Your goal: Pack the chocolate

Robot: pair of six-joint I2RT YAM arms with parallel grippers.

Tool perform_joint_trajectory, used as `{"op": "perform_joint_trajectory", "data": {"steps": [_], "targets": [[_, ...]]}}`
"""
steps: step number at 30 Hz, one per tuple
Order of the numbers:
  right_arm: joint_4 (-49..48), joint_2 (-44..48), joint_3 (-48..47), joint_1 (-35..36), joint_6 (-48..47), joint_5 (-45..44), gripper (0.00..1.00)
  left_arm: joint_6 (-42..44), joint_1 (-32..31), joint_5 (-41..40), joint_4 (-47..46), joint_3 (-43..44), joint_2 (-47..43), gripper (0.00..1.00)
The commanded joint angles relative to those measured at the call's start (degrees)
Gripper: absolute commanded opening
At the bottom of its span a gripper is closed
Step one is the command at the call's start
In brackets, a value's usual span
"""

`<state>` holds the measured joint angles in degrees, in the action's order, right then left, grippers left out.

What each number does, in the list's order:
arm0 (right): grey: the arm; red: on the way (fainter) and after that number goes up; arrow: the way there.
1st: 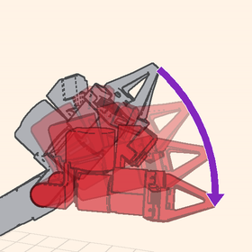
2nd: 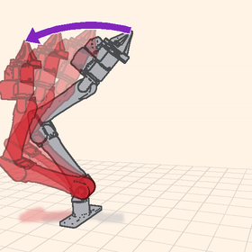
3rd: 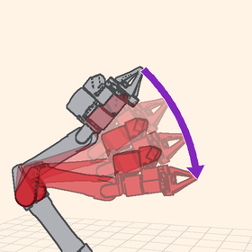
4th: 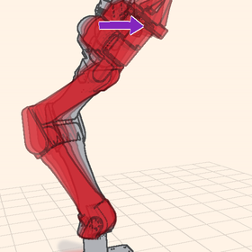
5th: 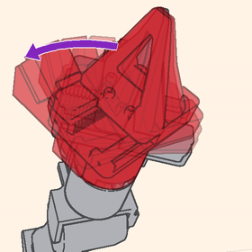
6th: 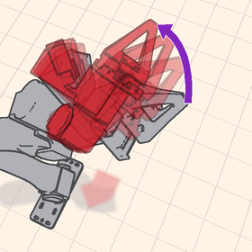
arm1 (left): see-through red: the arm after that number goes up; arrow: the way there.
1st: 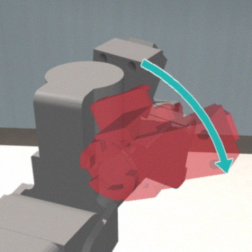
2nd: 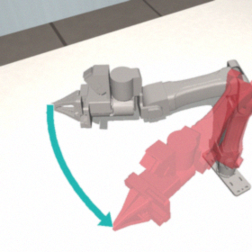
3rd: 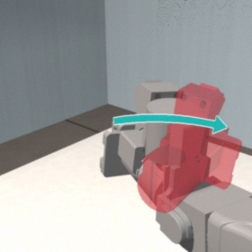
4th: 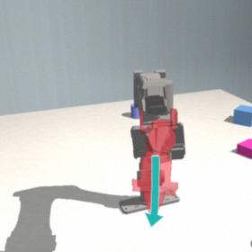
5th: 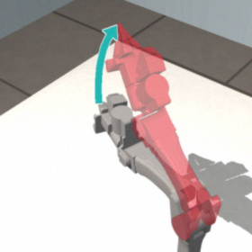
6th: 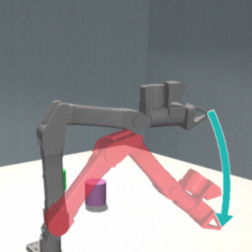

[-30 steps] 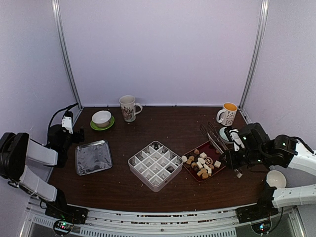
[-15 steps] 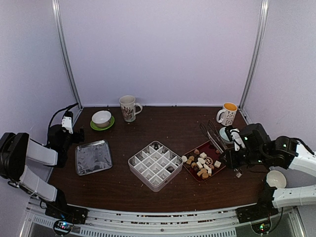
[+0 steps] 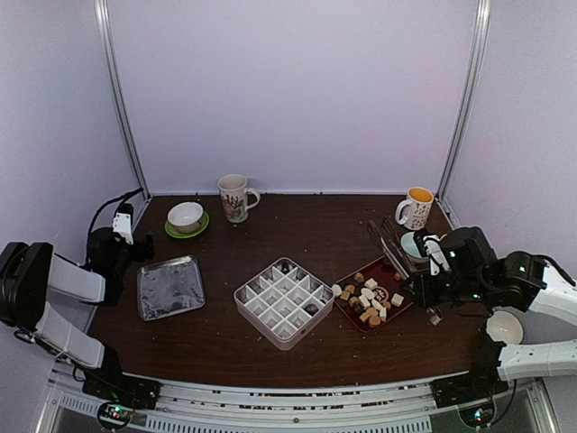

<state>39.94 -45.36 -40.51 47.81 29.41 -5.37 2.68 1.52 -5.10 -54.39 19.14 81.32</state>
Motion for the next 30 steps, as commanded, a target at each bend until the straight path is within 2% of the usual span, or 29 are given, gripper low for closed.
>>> {"op": "perform_joint_trajectory", "data": {"steps": [1,4,9,19,24,30], "targets": [[-4.91,1.04,2.28,-0.25,4.13,-1.16,0.33,-0.22,0.46,0.01,-3.43,-0.06,0.33,0.98],[-6.16,0.99,3.48,-0.19,5.91,-0.02,0.33,-0.22,0.46,0.01,-3.39,-0.06,0.33,0.98],[3.82,-2.67,-0.61,-0.51,6.62,-0.89,0.33,-0.23,0.49,0.01,-3.42,-0.04,0.32,0.98],[9.69,-2.72,1.41,-0.82,12.64,-0.29,0.34,-0.22,0.46,0.01,-3.41,-0.06,0.32,0.98],[18.54,-3.47,-1.62,-1.05,14.15,3.89,0.34,-0.22,0.42,-0.03,-3.39,-0.06,0.33,0.98],[24.26,-2.85,-3.07,-1.12,13.89,9.29,0.36,-0.22,0.46,0.01,-3.44,-0.06,0.33,0.98]]}}
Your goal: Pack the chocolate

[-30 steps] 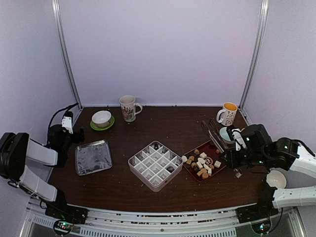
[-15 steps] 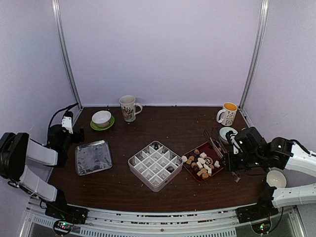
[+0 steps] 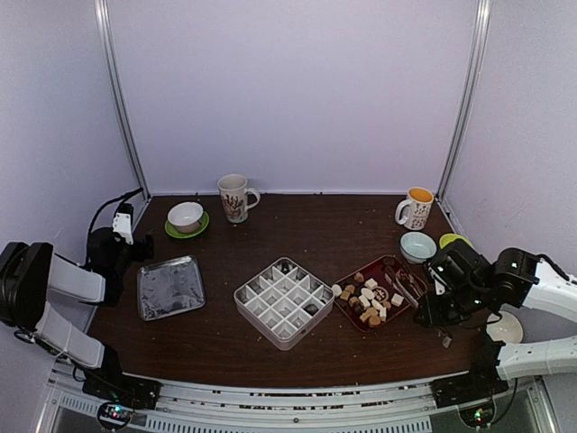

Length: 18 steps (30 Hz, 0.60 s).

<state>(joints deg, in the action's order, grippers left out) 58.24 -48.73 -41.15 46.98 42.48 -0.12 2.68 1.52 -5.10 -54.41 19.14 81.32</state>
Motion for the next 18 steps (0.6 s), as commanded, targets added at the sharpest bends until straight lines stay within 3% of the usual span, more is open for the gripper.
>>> {"op": "perform_joint_trajectory", "data": {"steps": [1,18], "targets": [[6.85,0.11,-2.78,-0.26,0.68,4.80,0.36,-0.22,0.43,0.01,-3.34,-0.06,0.30,0.98],[7.88,-3.71,-1.21,-1.51,0.34,4.30,0.34,-0.22,0.50,0.01,-3.41,-0.06,0.33,0.98]]}}
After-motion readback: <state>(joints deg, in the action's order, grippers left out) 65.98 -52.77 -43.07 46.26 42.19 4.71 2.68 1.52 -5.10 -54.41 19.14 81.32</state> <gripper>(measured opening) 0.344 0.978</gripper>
